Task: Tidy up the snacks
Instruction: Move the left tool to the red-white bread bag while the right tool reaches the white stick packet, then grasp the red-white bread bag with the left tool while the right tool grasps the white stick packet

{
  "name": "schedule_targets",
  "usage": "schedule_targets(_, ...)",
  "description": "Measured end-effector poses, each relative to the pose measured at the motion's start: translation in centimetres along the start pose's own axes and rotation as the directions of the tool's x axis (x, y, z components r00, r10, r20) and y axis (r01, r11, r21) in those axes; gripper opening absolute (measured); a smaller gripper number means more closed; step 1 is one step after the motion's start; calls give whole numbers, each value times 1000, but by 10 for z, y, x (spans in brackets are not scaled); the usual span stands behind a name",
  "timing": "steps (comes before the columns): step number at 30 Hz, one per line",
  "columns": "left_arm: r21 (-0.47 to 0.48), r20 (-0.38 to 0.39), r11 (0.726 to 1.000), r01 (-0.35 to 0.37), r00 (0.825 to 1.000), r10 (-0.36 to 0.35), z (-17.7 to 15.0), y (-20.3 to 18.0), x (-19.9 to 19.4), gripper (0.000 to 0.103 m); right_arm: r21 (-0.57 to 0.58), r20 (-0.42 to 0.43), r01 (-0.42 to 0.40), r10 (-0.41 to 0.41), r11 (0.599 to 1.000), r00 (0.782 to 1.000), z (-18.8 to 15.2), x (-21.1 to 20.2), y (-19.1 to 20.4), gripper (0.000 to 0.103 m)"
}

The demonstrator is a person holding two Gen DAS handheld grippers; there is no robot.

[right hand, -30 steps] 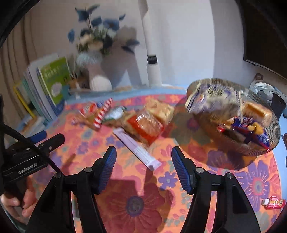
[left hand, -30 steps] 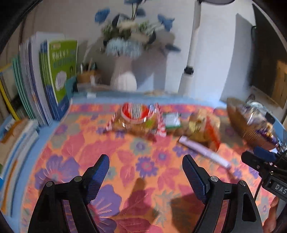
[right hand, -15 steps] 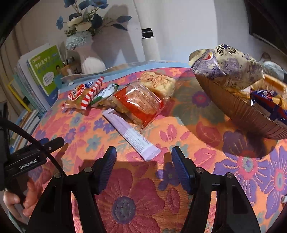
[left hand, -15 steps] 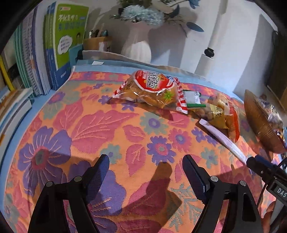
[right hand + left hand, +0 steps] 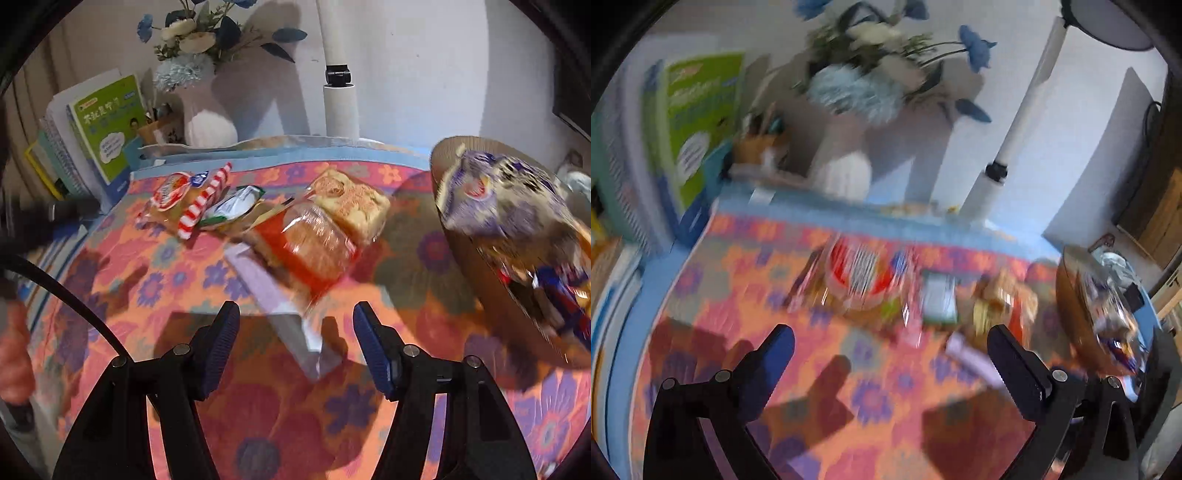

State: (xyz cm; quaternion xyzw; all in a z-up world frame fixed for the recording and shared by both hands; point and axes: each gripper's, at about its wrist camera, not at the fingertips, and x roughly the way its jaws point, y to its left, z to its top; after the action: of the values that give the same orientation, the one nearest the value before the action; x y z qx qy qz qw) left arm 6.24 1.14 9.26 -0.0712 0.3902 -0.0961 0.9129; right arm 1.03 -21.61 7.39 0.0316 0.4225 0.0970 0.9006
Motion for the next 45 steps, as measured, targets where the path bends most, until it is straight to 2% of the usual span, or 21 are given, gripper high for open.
schedule_targets(3,80,3,995,-60,998,60,16,-19,36,103,-18,11,23,-23,1000,1000,-4,13,-1,60)
schedule_targets(5,124,-12,987,-101,995,103,18,-28,60,103,-16,-2,-2,2,1000,1000,-8,19,-3,57)
schedule_targets(8,175,-10,964,-199,979,203,16,-31,89,101,-16,0,-3,3,1000,1000,-6,21,-4,56)
schedule_targets(11,214,-61,951,-223,969,241,10,-22,108,101,-30,-49,-16,14,999,999,-6,31,-2,56)
schedule_targets(14,200,-81,948,-247,960,268,5,-2,103,98,-55,-62,-23,19,998,998,-7,33,2,52)
schedule_targets(17,163,-115,953,-254,955,274,-1,28,88,98,-74,-58,-79,74,994,996,-10,30,4,38)
schedule_targets(19,164,-103,936,-312,938,331,-6,47,77,98,-87,-60,-99,94,991,994,-12,29,7,26)
schedule_targets(21,170,-97,916,-363,919,382,-9,65,69,97,-112,-65,-142,135,984,989,-14,27,12,24)
schedule_targets(22,167,-103,919,-358,920,377,-10,72,65,96,-127,-67,-153,146,980,987,-15,26,15,24)
schedule_targets(23,155,-116,932,-326,931,345,-10,78,61,96,-144,-70,-162,153,976,986,-17,25,20,24)
schedule_targets(25,97,-144,983,-157,975,170,-8,83,47,96,-160,-76,-169,159,973,984,-19,25,24,25)
schedule_targets(26,69,-146,994,-81,985,90,-6,84,43,96,-162,-80,-168,157,972,984,-19,26,25,25)
schedule_targets(28,-1,-152,996,88,984,-87,5,83,41,96,-152,-88,-178,167,972,982,-18,28,24,27)
schedule_targets(29,-34,-147,991,126,981,-130,11,82,44,97,-143,-92,-186,174,972,980,-17,28,22,29)
schedule_targets(30,-64,-139,991,119,982,-126,17,81,50,97,-136,-94,-199,188,970,978,-17,28,21,31)
schedule_targets(32,-72,-136,997,5,991,-15,28,78,69,97,-125,-92,-205,194,971,977,-16,28,18,32)
schedule_targets(36,60,-116,980,-190,974,196,30,58,107,97,-140,-96,-191,178,972,979,-17,27,20,34)
schedule_targets(37,80,-112,977,-195,973,204,26,53,113,97,-149,-99,-184,170,972,980,-17,28,21,35)
schedule_targets(40,106,-147,986,-125,979,140,14,42,126,96,-168,-107,-157,141,973,984,-15,31,28,37)
schedule_targets(42,147,-159,977,-156,971,179,10,38,131,92,-171,-108,-128,110,977,988,-12,35,34,38)
schedule_targets(45,128,-149,984,-126,978,144,10,42,126,85,-184,-93,-70,54,980,994,-5,45,47,35)
